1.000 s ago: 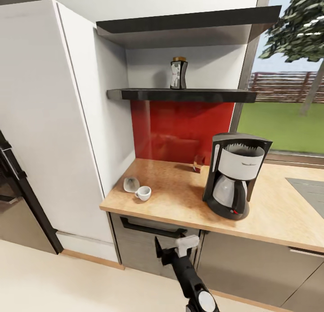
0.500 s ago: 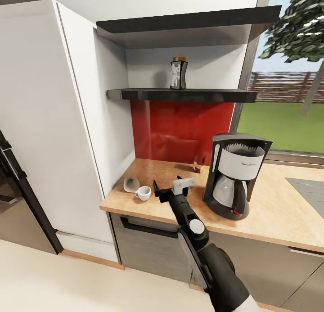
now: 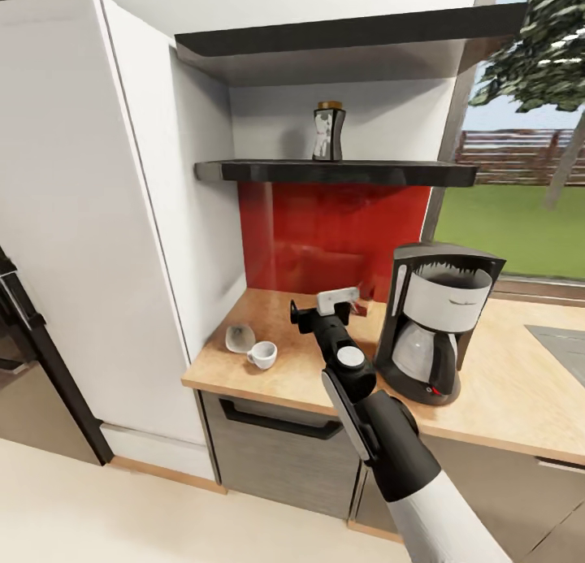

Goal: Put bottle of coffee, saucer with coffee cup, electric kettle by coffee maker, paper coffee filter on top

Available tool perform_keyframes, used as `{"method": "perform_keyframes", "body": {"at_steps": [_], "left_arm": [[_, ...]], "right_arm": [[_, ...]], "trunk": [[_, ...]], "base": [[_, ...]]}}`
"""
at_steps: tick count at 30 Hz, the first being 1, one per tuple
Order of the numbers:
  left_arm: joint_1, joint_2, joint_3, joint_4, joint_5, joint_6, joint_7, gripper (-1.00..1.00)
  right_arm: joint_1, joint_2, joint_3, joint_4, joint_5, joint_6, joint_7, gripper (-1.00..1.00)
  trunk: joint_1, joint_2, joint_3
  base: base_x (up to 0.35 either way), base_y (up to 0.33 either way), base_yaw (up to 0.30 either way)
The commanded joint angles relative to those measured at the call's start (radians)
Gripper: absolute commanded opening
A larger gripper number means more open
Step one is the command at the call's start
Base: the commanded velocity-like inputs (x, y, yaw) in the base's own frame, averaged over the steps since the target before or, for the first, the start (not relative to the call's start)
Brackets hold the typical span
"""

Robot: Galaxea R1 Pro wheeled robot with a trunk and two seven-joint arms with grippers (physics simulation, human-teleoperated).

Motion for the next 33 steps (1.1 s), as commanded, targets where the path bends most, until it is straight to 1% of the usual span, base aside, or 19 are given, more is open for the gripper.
{"method": "perform_keyframes", "body": {"at_steps": [1,4,5,13,14,19,27,33], "left_arm": [[0.000,0.000,-0.001,0.000,0.005,-0.002,0.000,1.00],[0.000,-0.001,-0.001,0.000,0.005,-0.002,0.000,1.00],[0.001,-0.001,-0.001,0.000,0.005,-0.003,-0.001,1.00],[0.001,-0.001,-0.002,0.000,0.004,-0.004,-0.002,1.00],[0.001,-0.001,-0.002,0.001,0.005,-0.004,-0.001,1.00],[0.002,-0.001,-0.002,0.001,0.005,-0.004,-0.001,1.00],[0.003,-0.001,-0.002,0.001,0.005,-0.004,0.000,1.00],[0.003,-0.001,-0.001,0.001,0.005,-0.004,0.000,1.00]], "right_arm": [[-0.001,0.000,0.001,0.002,0.000,0.007,-0.006,1.00],[-0.002,0.000,0.002,0.031,-0.003,0.009,-0.006,1.00],[-0.002,0.000,0.002,0.071,-0.005,0.010,-0.006,1.00],[-0.002,0.000,0.002,0.092,-0.005,0.010,-0.006,1.00],[-0.002,0.000,0.002,0.115,-0.005,0.010,-0.006,1.00],[-0.002,0.000,0.003,0.167,-0.006,0.010,-0.005,1.00],[-0.002,0.000,0.002,0.207,-0.006,0.010,-0.005,1.00],[-0.002,0.000,0.002,0.271,-0.007,0.010,-0.005,1.00]], "trunk": [[0.001,-0.002,-0.002],[0.001,-0.002,-0.002],[0.001,-0.002,-0.002],[0.001,-0.002,-0.002],[0.001,-0.002,-0.002],[0.001,-0.002,-0.002],[0.001,-0.002,-0.002],[0.001,-0.002,-0.002]], "base": [[0.256,0.172,0.000],[0.266,0.181,0.000],[0.273,0.188,0.000],[0.274,0.189,0.000],[0.274,0.189,0.000],[0.232,0.162,0.000],[0.031,0.021,0.000],[0.002,0.002,0.000]]}}
